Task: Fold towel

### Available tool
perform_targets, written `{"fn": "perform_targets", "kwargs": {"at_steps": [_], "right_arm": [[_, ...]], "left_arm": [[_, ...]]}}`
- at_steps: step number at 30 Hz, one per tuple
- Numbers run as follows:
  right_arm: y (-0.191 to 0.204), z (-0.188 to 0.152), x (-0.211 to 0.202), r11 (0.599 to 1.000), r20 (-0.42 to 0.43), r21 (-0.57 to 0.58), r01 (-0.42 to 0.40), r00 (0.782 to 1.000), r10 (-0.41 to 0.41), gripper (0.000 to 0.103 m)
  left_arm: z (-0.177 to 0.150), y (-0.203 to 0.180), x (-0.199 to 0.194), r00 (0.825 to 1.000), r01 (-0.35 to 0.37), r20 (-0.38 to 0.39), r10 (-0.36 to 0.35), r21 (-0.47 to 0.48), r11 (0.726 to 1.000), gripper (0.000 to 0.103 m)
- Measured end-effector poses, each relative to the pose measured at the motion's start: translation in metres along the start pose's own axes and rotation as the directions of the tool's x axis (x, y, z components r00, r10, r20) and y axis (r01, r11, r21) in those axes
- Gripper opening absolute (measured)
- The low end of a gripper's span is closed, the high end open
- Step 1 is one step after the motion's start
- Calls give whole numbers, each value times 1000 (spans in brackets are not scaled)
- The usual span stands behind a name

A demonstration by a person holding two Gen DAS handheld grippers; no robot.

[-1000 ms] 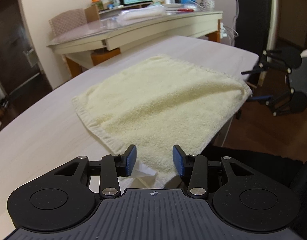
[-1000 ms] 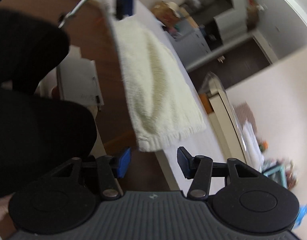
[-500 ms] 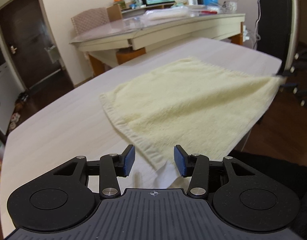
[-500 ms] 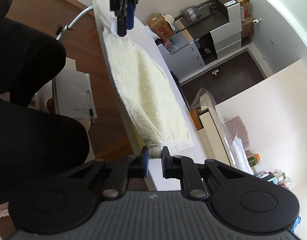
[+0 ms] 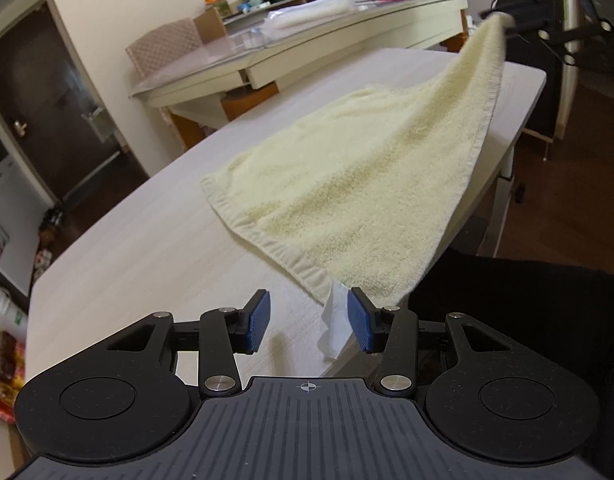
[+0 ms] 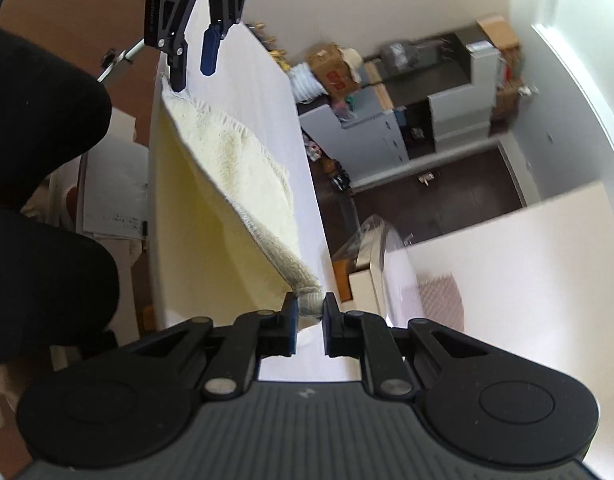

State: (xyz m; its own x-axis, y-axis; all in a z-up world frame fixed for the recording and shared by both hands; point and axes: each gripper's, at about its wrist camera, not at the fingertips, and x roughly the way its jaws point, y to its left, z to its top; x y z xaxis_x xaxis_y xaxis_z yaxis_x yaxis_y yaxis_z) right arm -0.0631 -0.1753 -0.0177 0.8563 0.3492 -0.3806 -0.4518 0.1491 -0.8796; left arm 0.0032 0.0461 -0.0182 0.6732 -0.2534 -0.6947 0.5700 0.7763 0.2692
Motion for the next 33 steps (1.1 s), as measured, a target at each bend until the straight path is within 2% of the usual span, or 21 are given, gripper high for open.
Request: {"fn": "perform_targets", "kwargs": {"at_steps": [3,6,11,16,20,28,33], "right_arm": [[-7,5,20,998,-12,-60,-35,999,34,13],[-6,4,36,994,-37,-64,-87,996,85,14],[4,-2,51,989,-85,-36,-144,986,141,14],[20,-6,46,982,-86,8,-188,978,188,23],[33,-7,37,980,-76,13,-201,977,201,26],[45,-6,18,984,-73,-35,-178,982,175,26],[57,-2,11,983,-74,-67,-172,983,167,34]], "left_arm": [[-2,3,0,1000,10,9,-10,-15,1000,48],[-2,3,0,1000,14,16,-13,-23,1000,48],[-3,6,1,999,31,23,-30,-30,999,49],[-2,7,3,999,34,26,-33,-27,999,50],[-1,7,4,999,35,29,-34,-27,999,50],[-1,7,5,999,37,31,-36,-35,999,50],[-1,6,5,999,34,30,-33,-38,999,50]]}}
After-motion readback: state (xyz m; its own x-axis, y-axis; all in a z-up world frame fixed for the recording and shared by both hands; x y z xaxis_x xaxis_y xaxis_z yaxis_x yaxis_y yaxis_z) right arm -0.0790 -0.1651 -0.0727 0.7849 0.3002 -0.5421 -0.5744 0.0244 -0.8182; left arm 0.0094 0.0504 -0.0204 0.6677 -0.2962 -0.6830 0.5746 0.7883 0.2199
